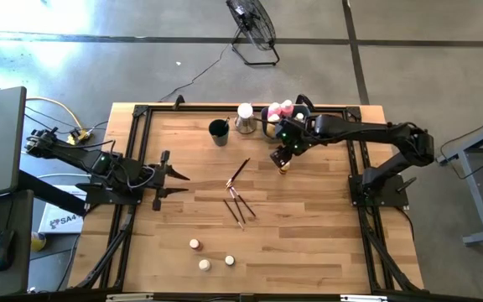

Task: Pick & Place Paint Supplies
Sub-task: Put the small yellow paint bottle into the blue bin

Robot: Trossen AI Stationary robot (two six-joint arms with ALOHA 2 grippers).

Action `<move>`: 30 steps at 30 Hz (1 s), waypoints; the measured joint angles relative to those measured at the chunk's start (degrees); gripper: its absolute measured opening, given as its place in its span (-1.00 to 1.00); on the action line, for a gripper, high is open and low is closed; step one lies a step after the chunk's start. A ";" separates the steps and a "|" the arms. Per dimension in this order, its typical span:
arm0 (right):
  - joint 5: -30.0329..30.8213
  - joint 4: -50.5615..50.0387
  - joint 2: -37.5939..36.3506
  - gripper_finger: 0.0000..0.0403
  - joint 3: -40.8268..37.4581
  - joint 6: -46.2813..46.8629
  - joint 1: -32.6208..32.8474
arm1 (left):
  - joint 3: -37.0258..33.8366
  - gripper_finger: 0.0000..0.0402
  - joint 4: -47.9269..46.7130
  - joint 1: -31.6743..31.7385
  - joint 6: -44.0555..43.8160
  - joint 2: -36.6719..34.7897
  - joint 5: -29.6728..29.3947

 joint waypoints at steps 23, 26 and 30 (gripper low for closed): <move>-0.87 -4.06 6.45 -0.06 -0.04 -1.34 -0.16 | 0.00 -0.29 -0.07 0.00 -0.10 0.00 0.20; -1.35 -3.83 7.04 -0.06 -0.37 -1.34 -0.01 | 0.00 -0.29 -0.15 0.00 -0.10 -0.01 0.20; -2.12 -2.93 7.36 -0.06 -1.94 -1.14 0.33 | 0.00 -0.29 -0.13 0.00 -0.10 -0.02 0.20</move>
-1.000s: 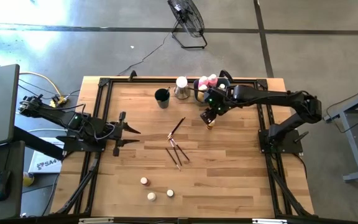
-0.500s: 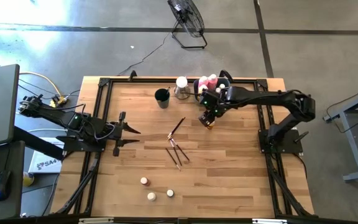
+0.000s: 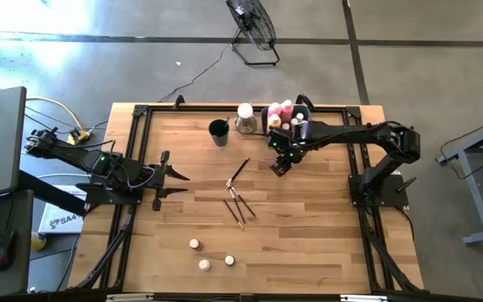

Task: Pick & Place Paint Supplies
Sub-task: Put the small yellow paint bottle into the blue bin

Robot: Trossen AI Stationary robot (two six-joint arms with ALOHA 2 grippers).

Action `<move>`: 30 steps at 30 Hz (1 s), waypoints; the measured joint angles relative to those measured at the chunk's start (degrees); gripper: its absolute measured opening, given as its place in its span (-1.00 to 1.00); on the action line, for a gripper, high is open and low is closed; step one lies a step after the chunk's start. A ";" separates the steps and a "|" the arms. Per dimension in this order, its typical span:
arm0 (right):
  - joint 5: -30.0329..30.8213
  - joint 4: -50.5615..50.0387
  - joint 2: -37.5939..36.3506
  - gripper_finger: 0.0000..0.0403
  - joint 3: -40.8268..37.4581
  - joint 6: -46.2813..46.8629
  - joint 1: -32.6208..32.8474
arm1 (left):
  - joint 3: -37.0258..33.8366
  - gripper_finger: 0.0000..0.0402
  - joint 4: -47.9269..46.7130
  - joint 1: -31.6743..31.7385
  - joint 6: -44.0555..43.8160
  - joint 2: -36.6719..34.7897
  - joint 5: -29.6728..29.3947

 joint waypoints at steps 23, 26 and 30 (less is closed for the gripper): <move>-0.13 4.30 0.18 -0.33 -2.08 -2.99 1.40 | 0.00 -0.29 0.00 -0.02 -0.09 0.02 -0.04; -0.13 4.08 0.18 -0.33 -2.08 -2.99 1.40 | 0.00 -0.29 0.00 0.00 -0.11 0.02 -0.04; -0.15 4.06 0.18 -0.31 -2.08 -2.99 1.40 | 0.00 -0.29 0.00 0.00 -0.26 0.02 -0.07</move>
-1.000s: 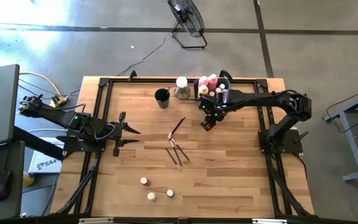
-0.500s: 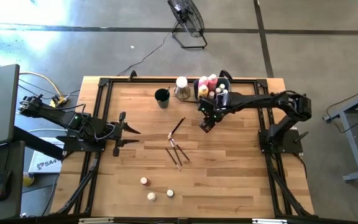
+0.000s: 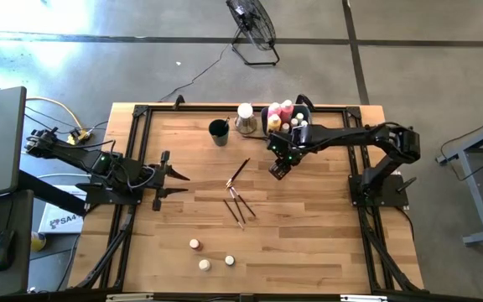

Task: Pick & Place Paint Supplies
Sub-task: Put the small yellow paint bottle into the blue bin

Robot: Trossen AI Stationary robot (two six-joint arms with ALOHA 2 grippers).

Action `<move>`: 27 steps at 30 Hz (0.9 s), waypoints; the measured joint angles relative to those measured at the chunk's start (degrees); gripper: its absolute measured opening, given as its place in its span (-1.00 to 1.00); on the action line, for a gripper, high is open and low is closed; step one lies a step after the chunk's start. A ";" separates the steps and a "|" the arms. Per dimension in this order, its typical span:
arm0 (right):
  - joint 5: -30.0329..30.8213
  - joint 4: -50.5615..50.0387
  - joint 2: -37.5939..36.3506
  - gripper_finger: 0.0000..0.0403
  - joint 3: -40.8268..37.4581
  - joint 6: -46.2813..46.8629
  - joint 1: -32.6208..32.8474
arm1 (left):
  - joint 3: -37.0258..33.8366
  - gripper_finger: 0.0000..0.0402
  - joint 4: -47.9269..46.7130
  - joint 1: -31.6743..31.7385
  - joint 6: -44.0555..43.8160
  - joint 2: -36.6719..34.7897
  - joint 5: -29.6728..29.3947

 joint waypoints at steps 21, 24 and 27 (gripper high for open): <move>-1.22 -2.23 0.00 -0.09 0.02 -2.99 0.00 | 0.00 -0.29 0.02 0.00 -0.90 0.00 -0.11; -1.07 -1.75 -0.02 -0.09 0.02 -2.99 0.00 | 0.00 -0.29 0.02 0.00 -0.92 0.00 -0.11; -1.05 -0.83 -0.02 -0.09 0.02 -3.02 0.00 | 0.00 -0.29 0.00 0.00 -0.94 0.00 -0.11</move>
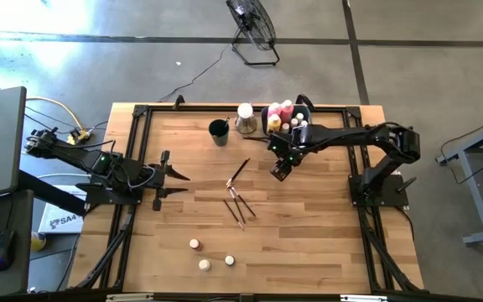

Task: Pick & Place Paint Supplies
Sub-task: Put the small yellow paint bottle into the blue bin

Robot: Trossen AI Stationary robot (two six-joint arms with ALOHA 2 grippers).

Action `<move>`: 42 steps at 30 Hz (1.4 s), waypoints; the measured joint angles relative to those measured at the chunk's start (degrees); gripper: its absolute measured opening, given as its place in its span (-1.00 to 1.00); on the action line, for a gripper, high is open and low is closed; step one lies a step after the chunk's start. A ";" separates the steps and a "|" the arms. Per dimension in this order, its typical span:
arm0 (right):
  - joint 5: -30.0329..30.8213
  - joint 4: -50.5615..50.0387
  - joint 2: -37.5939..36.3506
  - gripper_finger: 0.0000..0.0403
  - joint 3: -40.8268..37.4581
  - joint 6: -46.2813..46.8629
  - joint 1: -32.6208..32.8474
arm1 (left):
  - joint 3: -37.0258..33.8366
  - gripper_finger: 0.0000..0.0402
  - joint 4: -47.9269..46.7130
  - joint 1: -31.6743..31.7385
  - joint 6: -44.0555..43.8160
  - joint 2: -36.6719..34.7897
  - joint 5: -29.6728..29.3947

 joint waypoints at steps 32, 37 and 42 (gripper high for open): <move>1.08 -0.14 -0.02 -0.42 0.00 -0.65 0.00 | 0.00 -0.29 0.02 0.00 -0.22 0.00 0.17; -0.09 -0.55 -0.73 -0.40 0.00 -0.94 -0.13 | 0.00 -0.29 0.02 0.00 -0.22 -0.02 0.17; -0.26 -1.08 -3.63 -0.42 0.00 -0.94 -1.36 | 0.00 -0.29 0.00 0.00 -0.22 -0.02 0.15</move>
